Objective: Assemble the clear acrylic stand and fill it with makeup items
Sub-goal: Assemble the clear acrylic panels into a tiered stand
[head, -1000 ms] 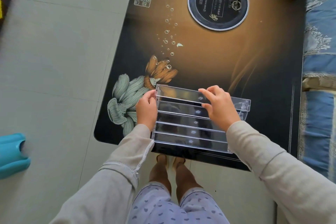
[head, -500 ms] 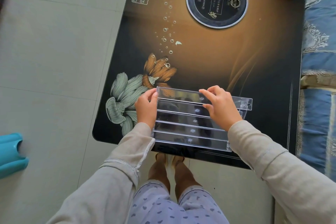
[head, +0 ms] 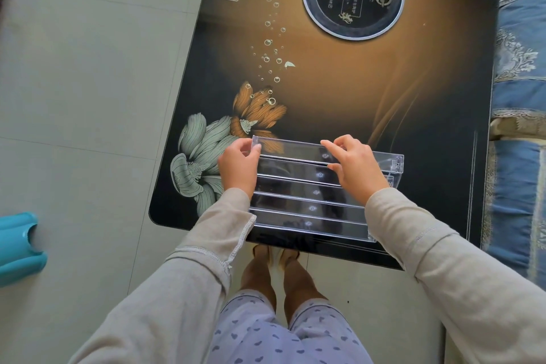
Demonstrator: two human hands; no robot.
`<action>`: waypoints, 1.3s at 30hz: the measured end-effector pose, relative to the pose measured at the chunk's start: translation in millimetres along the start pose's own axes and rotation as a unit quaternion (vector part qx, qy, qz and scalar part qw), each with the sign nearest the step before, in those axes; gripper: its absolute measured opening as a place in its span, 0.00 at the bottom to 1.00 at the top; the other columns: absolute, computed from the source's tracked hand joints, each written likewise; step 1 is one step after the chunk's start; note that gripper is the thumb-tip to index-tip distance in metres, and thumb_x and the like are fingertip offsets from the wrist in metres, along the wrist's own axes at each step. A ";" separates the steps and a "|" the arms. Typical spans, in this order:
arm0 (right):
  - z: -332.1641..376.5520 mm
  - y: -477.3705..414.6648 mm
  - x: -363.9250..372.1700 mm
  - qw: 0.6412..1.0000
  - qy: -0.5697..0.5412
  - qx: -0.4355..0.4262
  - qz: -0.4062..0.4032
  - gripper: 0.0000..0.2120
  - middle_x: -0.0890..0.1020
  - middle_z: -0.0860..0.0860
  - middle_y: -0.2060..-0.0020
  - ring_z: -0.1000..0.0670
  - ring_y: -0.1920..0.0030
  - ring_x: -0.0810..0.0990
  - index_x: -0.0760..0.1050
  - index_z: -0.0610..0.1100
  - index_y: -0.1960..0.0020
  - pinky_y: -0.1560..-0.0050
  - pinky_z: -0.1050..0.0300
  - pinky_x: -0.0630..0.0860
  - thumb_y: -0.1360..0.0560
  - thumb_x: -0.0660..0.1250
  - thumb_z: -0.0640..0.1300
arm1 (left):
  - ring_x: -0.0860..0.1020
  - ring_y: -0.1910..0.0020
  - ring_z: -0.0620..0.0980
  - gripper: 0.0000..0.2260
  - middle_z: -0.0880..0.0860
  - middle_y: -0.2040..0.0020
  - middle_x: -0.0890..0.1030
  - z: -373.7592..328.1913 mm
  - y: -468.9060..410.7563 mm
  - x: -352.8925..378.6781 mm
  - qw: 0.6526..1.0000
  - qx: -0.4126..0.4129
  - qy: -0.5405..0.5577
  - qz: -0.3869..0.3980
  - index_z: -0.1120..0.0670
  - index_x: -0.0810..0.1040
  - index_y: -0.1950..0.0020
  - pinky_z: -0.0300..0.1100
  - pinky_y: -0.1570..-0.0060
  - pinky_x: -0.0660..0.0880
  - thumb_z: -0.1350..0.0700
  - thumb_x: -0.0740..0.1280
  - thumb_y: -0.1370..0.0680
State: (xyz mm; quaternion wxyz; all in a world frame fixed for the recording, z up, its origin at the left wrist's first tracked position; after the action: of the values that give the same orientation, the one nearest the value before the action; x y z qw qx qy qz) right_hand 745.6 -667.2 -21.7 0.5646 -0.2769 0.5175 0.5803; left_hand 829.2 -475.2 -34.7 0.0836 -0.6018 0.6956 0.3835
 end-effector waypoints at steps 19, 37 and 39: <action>-69.0 85.4 -22.9 0.799 -0.327 0.381 -0.332 0.14 0.77 0.42 0.44 0.45 0.43 0.75 0.74 0.38 0.40 0.41 0.54 0.71 0.24 0.61 0.36 | 0.79 0.55 0.59 0.08 0.61 0.55 0.84 -10.4 -6.6 7.4 0.991 0.033 -0.112 -0.066 0.63 0.81 0.53 0.42 0.59 0.70 0.58 0.66 0.25; -106.1 71.8 -18.8 0.837 -0.290 0.412 -0.216 0.10 0.85 0.38 0.58 0.39 0.54 0.81 0.82 0.34 0.54 0.53 0.57 0.73 0.26 0.63 0.38 | 0.80 0.52 0.59 0.09 0.61 0.53 0.84 -9.3 -4.9 5.0 0.991 0.025 -0.110 -0.066 0.61 0.82 0.51 0.43 0.56 0.71 0.57 0.68 0.26; -105.9 71.7 -18.7 0.837 -0.292 0.411 -0.214 0.10 0.85 0.38 0.58 0.39 0.54 0.81 0.82 0.34 0.53 0.53 0.58 0.73 0.25 0.63 0.38 | 0.80 0.53 0.59 0.09 0.61 0.54 0.84 -9.6 -4.4 4.8 0.991 0.025 -0.109 -0.068 0.62 0.82 0.51 0.41 0.57 0.69 0.57 0.68 0.26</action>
State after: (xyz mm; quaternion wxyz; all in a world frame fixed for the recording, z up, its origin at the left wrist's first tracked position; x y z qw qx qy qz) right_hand 654.1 -758.4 -17.1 0.8615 0.0589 0.4472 0.2333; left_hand 835.2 -484.9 -32.8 0.2001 -0.6003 0.6489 0.4225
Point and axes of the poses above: each hand's wrist, its own y-axis away from the middle knuckle, its own x-axis out of the palm, z = x × y, the point moved 6 cm from there along -y, towards the middle knuckle
